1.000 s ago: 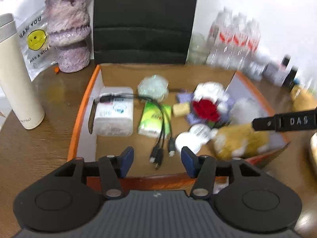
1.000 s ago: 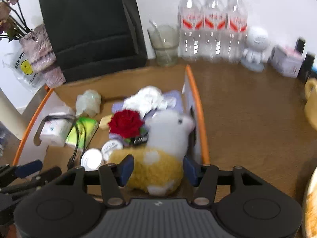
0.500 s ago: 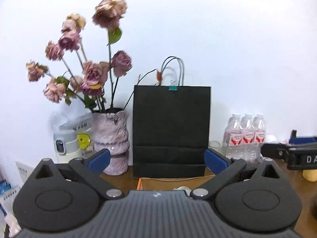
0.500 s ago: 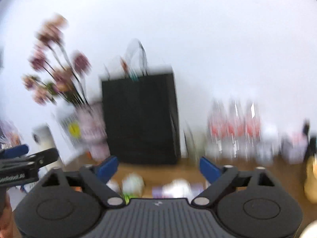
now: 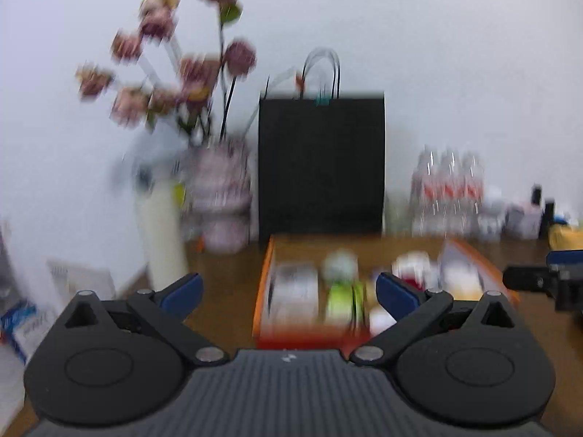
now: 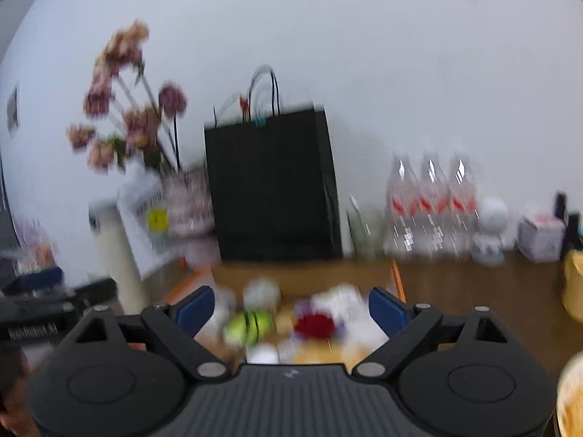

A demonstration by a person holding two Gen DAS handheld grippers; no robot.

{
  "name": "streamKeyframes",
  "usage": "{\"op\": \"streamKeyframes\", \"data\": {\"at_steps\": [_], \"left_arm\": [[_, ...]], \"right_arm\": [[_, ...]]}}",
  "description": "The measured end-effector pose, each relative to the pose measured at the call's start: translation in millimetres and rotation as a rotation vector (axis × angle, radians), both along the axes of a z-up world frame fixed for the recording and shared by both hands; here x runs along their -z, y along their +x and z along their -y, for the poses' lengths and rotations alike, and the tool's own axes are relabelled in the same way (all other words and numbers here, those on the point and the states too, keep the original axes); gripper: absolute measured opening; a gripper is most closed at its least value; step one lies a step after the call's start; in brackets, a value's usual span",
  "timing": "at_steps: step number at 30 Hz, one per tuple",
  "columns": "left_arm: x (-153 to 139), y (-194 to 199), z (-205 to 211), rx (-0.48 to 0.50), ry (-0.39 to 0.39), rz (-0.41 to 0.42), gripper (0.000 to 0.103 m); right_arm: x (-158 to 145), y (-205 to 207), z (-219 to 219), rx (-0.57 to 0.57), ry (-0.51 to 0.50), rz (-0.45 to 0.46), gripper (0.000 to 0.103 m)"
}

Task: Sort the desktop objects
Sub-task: 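Move both tools back over the table, then grasp the clear plastic wrapper beside the box with the right tool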

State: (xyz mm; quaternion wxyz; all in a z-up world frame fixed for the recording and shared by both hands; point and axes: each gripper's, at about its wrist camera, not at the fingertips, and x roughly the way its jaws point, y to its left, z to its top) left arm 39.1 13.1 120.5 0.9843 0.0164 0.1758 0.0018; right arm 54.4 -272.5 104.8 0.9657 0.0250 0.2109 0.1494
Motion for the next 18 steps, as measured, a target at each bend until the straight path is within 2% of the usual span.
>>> {"op": "streamKeyframes", "data": {"at_steps": [4,7,10,13,16,18], "left_arm": [[41,-64,-8,0.031,-0.051,-0.124,0.103],[55,-109,-7,-0.001,-0.059,-0.145,0.103],[63,-142,-5,0.027,-0.039,-0.150,0.103],[69,-148,-4,0.025,-0.057,-0.192,0.103],[73,-134,5,0.050,-0.060,-0.220,0.103],[74,-121,18,0.101,-0.050,-0.216,0.100]], "right_arm": [[45,-55,8,-0.032,-0.092,-0.103,0.091],[61,-97,15,-0.029,-0.075,-0.138,0.091],[74,-141,21,-0.031,-0.027,-0.144,0.091],[84,-171,23,-0.061,0.007,-0.139,0.086],[85,-173,26,-0.047,-0.006,-0.137,0.079],[83,-164,30,-0.026,-0.004,-0.134,0.060]]}}
